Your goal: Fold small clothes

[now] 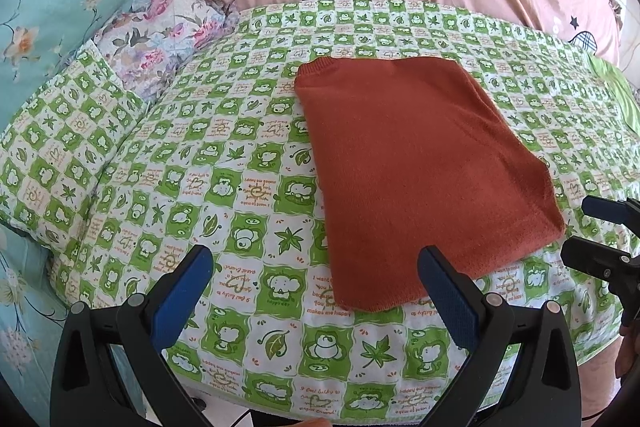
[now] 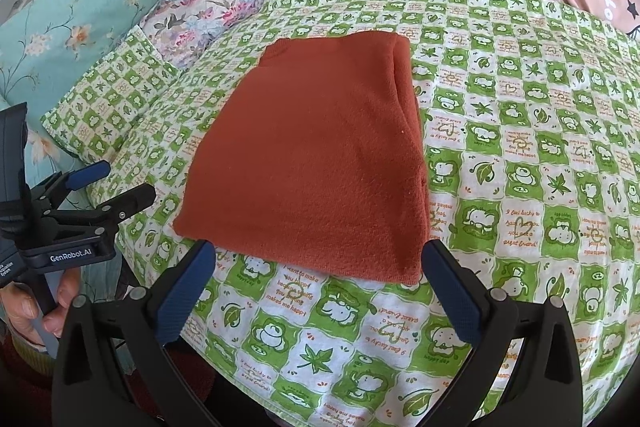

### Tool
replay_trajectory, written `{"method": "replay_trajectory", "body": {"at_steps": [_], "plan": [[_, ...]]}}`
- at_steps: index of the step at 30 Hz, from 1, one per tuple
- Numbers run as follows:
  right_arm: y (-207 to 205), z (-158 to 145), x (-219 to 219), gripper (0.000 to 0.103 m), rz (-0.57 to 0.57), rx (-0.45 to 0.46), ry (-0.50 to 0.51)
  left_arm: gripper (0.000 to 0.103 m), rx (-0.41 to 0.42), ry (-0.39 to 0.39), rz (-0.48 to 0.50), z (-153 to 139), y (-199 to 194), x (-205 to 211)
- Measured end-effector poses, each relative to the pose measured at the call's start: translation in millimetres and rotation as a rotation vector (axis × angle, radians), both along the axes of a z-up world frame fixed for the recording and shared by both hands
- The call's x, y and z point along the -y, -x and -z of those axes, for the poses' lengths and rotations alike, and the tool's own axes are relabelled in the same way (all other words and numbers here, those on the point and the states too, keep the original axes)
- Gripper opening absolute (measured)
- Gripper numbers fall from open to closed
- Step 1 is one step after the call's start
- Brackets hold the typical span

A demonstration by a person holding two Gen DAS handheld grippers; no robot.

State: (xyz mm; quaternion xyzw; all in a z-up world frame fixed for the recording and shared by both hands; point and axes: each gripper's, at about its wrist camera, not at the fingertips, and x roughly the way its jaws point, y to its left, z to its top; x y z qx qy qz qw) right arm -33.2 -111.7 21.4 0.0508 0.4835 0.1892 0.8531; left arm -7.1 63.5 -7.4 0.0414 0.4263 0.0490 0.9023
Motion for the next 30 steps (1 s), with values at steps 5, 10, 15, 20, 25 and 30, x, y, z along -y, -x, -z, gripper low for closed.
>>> {"method": "replay_trajectory", "body": {"at_steps": [5,10,15,20,25,30], "plan": [[-1.1,0.2,1.2,0.102,0.001,0.002,-0.003,0.102,-0.005,0.002,-0.001,0.4,-1.9,-0.9],[-1.8,-2.3,0.6,0.102,0.004,0.006,-0.009,0.102,-0.001,0.005,0.002,-0.1,-3.4,-0.1],[-1.8,-5.1,-0.9,0.102,0.004,0.012,-0.011,0.102,0.004,-0.004,0.005,-1.1,-4.1,3.2],[-3.2,-5.6,-1.3,0.102,-0.003,0.013,-0.012,0.102,0.009,-0.011,0.006,-1.5,-4.8,4.6],[-7.0,-6.1,-0.8,0.102,-0.007,0.013,-0.014,0.102,0.009,-0.007,0.011,-1.8,-6.8,6.3],[-8.1,-6.5,-1.4,0.102,-0.006,0.014,-0.011,0.102,0.007,-0.008,0.018,-2.0,-9.9,8.9]]}}
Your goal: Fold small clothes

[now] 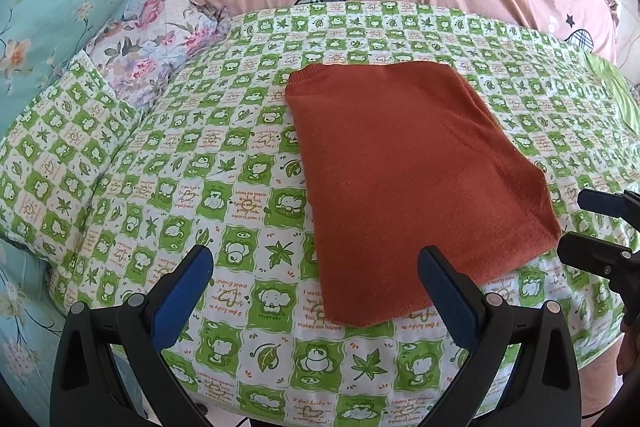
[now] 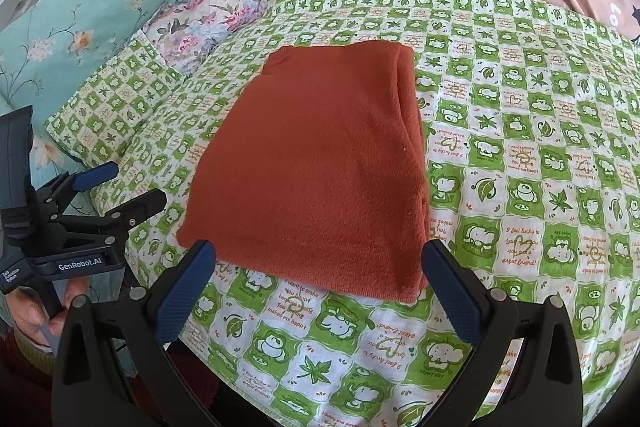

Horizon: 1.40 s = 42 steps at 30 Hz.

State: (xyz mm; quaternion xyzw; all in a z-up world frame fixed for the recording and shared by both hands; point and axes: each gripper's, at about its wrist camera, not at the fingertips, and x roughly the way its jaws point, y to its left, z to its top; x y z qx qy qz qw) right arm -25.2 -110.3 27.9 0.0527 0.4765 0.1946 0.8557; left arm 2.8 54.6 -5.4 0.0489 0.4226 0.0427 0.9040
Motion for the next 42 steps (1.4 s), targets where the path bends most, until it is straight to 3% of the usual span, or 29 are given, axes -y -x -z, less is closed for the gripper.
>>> {"method": "replay_trajectory", "body": {"at_steps": [34,42], "plan": [[-43.5,1.5,4.6,0.102,-0.027,-0.009,0.014,0.102,-0.017,-0.010,0.011,0.0,-30.6,3.6],[-48.6,-1.4,4.6,0.102,-0.028,-0.003,0.015,0.102,0.025,-0.051,0.007,-4.4,-34.0,4.5]]}}
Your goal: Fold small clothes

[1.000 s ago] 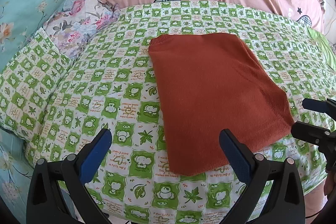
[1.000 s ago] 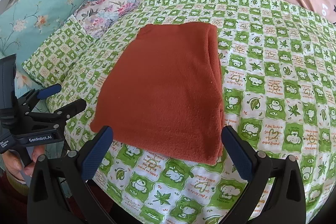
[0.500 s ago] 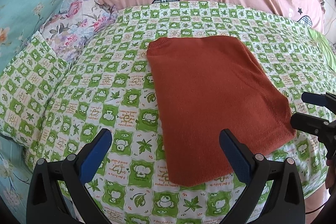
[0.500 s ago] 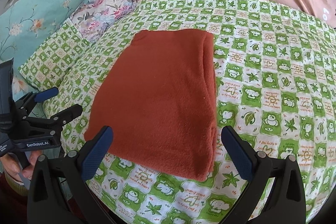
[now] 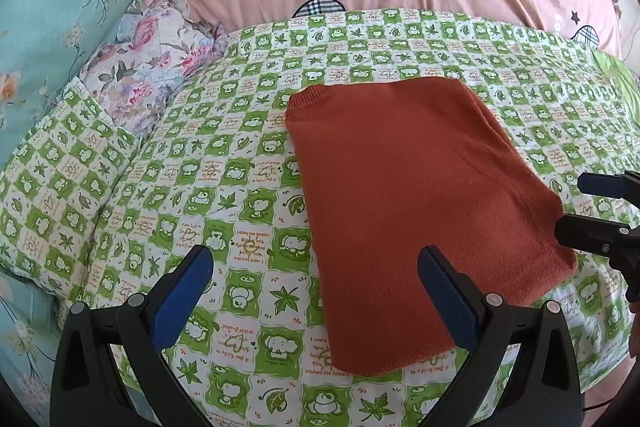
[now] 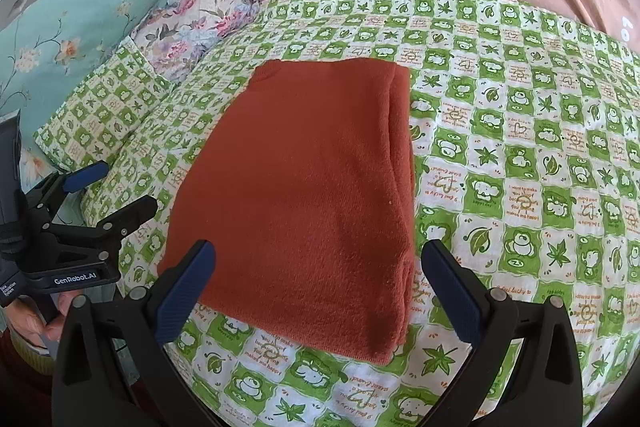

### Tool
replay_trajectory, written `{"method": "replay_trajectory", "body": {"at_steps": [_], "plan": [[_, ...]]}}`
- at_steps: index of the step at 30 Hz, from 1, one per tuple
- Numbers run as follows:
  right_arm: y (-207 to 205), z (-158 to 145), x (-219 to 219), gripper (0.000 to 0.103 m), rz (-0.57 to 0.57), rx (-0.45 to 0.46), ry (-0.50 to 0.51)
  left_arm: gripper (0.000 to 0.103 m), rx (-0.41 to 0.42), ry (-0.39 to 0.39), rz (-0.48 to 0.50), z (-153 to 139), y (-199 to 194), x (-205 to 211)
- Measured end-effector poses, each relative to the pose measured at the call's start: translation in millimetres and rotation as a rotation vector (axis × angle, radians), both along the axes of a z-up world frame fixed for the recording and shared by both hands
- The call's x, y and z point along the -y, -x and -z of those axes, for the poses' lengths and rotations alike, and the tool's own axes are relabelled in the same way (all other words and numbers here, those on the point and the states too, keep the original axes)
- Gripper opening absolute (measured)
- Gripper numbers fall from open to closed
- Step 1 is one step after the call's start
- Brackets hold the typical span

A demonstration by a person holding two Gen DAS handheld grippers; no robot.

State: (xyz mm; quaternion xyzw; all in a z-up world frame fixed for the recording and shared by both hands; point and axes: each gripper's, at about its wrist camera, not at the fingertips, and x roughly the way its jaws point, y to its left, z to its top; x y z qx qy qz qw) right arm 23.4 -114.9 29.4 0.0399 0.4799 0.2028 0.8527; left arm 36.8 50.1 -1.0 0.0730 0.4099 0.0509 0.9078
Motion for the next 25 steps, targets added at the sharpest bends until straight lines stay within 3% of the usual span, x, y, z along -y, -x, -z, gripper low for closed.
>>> {"method": "replay_trajectory", "body": {"at_steps": [25], "plan": [[-9.7,1.8,2.7,0.102,0.002,-0.006,-0.021,0.102,0.001,0.020,0.003,-7.2,-8.5,3.9]]}}
